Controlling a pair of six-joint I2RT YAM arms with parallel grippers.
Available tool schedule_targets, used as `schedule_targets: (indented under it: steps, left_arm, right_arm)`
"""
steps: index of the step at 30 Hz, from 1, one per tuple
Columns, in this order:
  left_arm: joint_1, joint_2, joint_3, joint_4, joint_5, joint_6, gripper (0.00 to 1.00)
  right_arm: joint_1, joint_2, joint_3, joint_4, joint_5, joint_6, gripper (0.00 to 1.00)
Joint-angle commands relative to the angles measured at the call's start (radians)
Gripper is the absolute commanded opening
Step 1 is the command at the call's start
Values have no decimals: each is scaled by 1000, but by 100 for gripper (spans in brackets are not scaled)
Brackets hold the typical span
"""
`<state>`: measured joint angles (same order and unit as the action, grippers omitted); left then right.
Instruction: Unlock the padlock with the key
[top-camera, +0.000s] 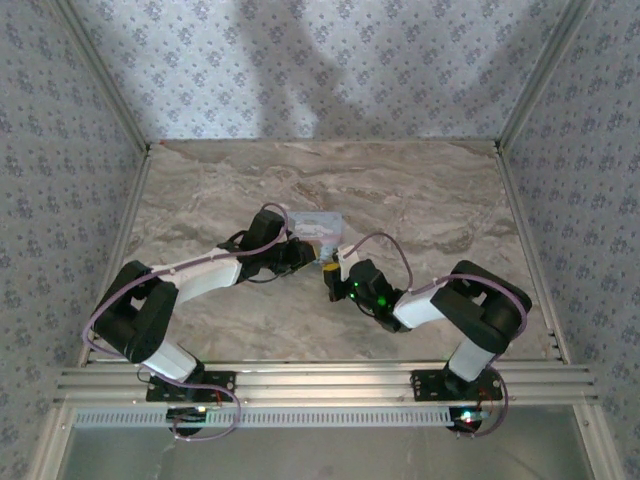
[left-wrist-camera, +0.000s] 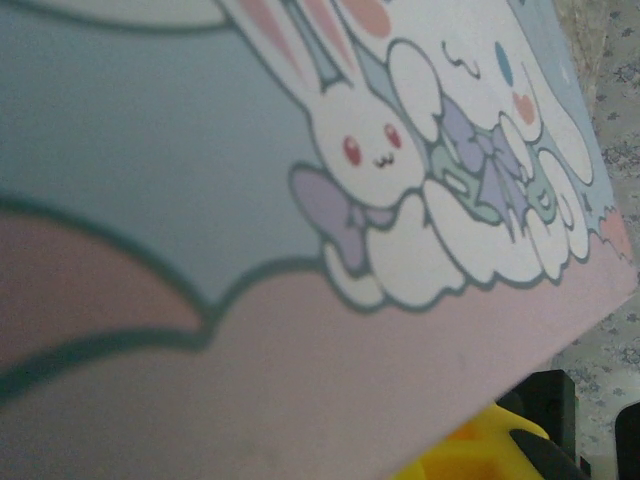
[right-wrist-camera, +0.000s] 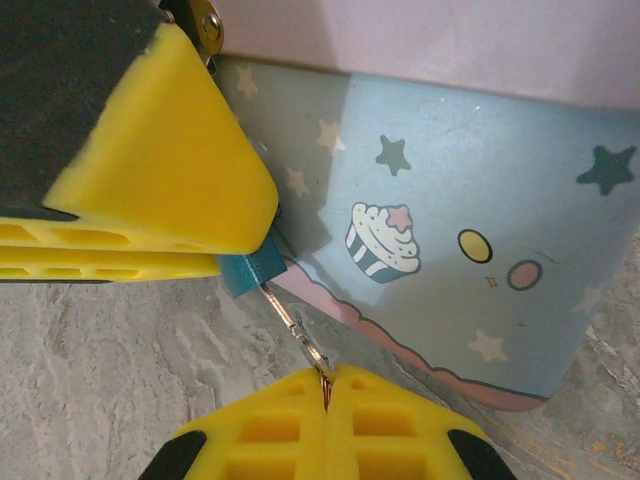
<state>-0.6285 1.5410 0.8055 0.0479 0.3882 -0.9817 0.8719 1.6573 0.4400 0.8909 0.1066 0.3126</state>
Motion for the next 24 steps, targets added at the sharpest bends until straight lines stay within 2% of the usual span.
schedule_targets:
  steps: [1,14,24]
  left_arm:
    - [-17,5,11,4,48,5,13]
    - [-17,3,23,-16,62,2,13]
    - [-16,-1,11,6,41,-24,14]
  right_arm:
    - [13,8,48,123,-6,-29,0]
    - [27,37,74,120,44,-117,0]
    - [49,49,75,123,6,-104,0]
